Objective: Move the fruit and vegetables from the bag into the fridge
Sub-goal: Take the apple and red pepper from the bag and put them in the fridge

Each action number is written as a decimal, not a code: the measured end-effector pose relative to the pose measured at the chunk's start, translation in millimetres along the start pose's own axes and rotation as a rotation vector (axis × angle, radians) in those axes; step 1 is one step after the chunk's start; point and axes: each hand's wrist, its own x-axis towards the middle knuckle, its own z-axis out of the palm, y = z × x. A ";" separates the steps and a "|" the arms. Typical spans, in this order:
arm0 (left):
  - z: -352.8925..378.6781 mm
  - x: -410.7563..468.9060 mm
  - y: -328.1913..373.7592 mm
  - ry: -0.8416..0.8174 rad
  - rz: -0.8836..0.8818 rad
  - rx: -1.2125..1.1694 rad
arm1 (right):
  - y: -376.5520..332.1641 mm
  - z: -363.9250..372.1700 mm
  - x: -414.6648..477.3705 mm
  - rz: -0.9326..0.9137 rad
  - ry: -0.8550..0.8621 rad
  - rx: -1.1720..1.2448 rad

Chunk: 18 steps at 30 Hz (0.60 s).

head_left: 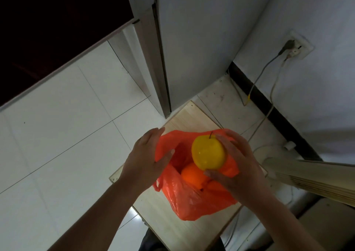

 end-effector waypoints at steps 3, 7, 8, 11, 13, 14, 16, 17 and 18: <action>-10.0 -10.3 10.9 0.028 0.070 -0.075 | -12.8 -3.7 -6.9 0.001 0.044 0.019; -20.6 -18.0 27.3 -0.077 0.044 -0.409 | -30.8 3.2 -2.0 -0.039 -0.010 0.043; -21.0 -17.9 29.7 -0.111 0.019 -0.487 | -34.7 6.6 0.1 -0.048 -0.023 0.045; -17.6 -14.5 29.9 -0.189 -0.045 -0.630 | -44.5 17.7 6.6 -0.060 -0.058 0.061; -15.2 -12.1 26.4 -0.212 -0.088 -0.666 | -49.6 23.5 11.5 -0.071 -0.109 0.040; -16.0 -11.6 23.8 -0.196 -0.108 -0.672 | -50.8 25.0 14.2 -0.080 -0.141 0.019; -18.3 -10.5 14.5 -0.102 -0.154 -0.630 | -48.7 24.3 19.4 -0.099 -0.158 -0.030; -19.1 -10.0 7.1 -0.039 -0.178 -0.589 | -46.5 22.1 21.6 -0.096 -0.142 -0.054; -19.0 -9.6 -1.6 0.013 -0.202 -0.538 | -44.4 19.0 23.6 -0.083 -0.120 -0.077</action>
